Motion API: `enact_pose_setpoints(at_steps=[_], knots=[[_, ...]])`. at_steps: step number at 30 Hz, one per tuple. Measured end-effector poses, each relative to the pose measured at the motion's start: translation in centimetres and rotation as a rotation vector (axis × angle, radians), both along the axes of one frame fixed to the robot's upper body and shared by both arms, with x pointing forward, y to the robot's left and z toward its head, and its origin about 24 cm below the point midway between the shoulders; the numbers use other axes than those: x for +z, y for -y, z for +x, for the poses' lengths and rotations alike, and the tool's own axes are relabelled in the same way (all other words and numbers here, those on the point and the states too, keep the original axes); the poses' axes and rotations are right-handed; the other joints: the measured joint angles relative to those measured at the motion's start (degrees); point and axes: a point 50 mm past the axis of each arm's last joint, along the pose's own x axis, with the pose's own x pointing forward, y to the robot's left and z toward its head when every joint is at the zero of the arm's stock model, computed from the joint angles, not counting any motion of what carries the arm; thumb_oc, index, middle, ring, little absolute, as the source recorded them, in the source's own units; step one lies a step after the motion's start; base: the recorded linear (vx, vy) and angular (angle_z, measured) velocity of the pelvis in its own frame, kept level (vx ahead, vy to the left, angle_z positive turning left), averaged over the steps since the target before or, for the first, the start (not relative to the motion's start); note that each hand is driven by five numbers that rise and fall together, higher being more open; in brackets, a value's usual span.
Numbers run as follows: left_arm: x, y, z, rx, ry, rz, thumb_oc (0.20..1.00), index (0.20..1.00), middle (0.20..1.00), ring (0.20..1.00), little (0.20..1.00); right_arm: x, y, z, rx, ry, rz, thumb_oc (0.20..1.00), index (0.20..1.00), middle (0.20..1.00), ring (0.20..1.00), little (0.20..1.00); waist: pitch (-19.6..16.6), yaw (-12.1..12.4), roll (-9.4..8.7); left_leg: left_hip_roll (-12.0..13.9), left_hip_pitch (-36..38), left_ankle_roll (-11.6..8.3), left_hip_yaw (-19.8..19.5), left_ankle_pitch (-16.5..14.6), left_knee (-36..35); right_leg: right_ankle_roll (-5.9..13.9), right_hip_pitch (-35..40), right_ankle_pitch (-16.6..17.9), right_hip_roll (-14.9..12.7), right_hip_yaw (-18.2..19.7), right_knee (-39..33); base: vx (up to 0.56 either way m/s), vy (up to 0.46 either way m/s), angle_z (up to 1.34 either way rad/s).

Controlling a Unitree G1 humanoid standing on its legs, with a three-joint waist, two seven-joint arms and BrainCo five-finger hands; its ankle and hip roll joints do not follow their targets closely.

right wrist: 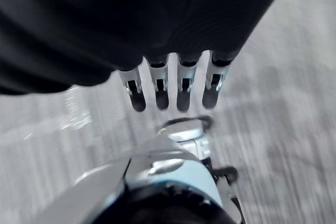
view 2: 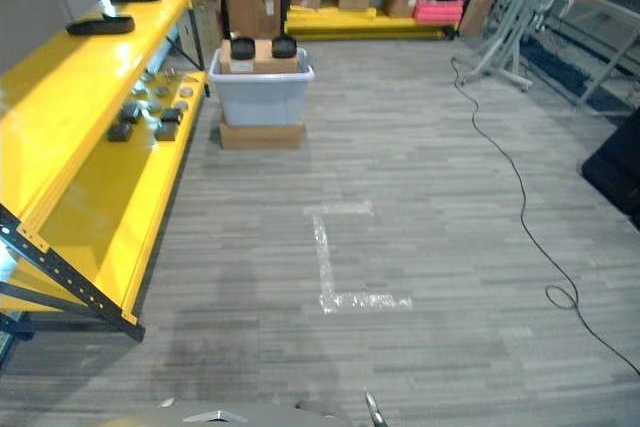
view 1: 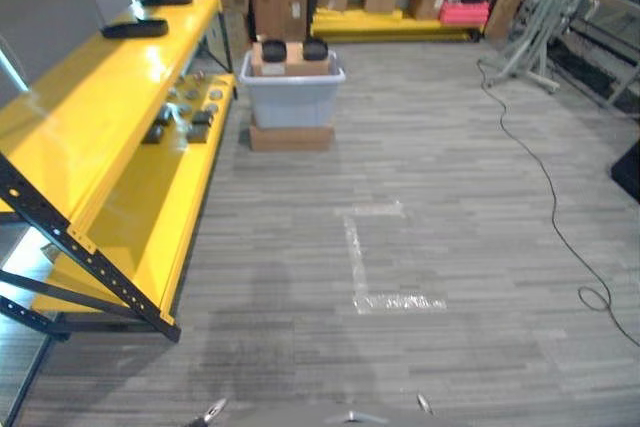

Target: Move parts from the plastic box to the shelf.

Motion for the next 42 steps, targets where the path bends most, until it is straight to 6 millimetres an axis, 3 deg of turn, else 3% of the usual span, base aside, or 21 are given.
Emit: enact_pose_setpoints(at_steps=[2, 5, 13, 18, 30, 42], knots=[[0.2, -0.2, 1.4, -0.016, 0.035, -0.014, 1.000, 1.000, 1.000, 1.000, 1.000, 0.2, 0.3, 1.1, 0.007, 0.033, 0.016, 1.000, 1.000, 1.000, 1.000, 1.000, 0.0, 0.0, -0.29, 0.0, 1.7, 0.05, -0.2, 2.8, -4.1, -0.02, 0.6, 1.6, 0.0, -0.7, -2.7, -0.01, 0.017, 0.05], [0.3, 0.0, 2.7, 0.008, 0.070, -0.028, 1.000, 1.000, 1.000, 1.000, 1.000, 0.3, 0.1, 2.3, 0.034, 0.071, 0.054, 1.000, 1.000, 1.000, 1.000, 1.000, 0.6, -0.1, -0.13, 0.2, 2.6, 0.05, -0.3, 4.5, -7.1, -0.07, 2.1, 3.6, 0.3, -1.0, -6.0, 0.00, 0.007, 0.01], [0.4, -0.3, 3.3, 0.038, 0.067, 0.030, 1.000, 1.000, 1.000, 1.000, 1.000, 0.3, -0.4, 3.1, 0.083, 0.098, 0.068, 1.000, 1.000, 1.000, 1.000, 1.000, 2.2, -0.2, 0.01, 0.3, 4.8, -0.18, -0.3, 5.3, -9.7, -0.10, 7.3, 8.3, 0.8, -1.1, -14.5, 0.00, 0.000, 0.00], [0.6, -0.8, 4.4, 0.004, 0.145, 0.113, 1.000, 1.000, 1.000, 1.000, 1.000, 0.5, -0.3, 4.4, 0.094, 0.156, 0.033, 1.000, 1.000, 1.000, 1.000, 1.000, 3.4, -0.3, 0.35, 0.3, 5.5, -0.19, 0.0, 5.4, -9.9, -0.11, 7.6, 8.3, 0.9, -1.1, -14.7, 0.00, 0.000, 0.00], [1.5, -0.9, 7.1, -0.104, 0.365, 0.179, 1.000, 1.000, 1.000, 1.000, 1.000, 0.6, -0.1, 4.8, 0.087, 0.195, -0.006, 1.000, 1.000, 1.000, 1.000, 1.000, 4.2, -0.5, 0.29, 0.3, 5.4, -0.20, 0.1, 5.4, -10.0, -0.10, 7.6, 8.3, 0.9, -0.9, -14.7, 0.00, 0.000, 0.00], [1.1, -0.6, 5.9, -0.076, 0.318, 0.101, 1.000, 1.000, 1.000, 1.000, 1.000, 0.8, -0.2, 5.7, 0.111, 0.243, -0.015, 1.000, 1.000, 1.000, 1.000, 1.000, 4.4, -0.2, 0.18, 0.3, 5.7, -0.19, 0.1, 5.4, -10.0, -0.09, 7.8, 8.4, 0.9, -0.9, -14.7, 0.00, 0.000, 0.00]])
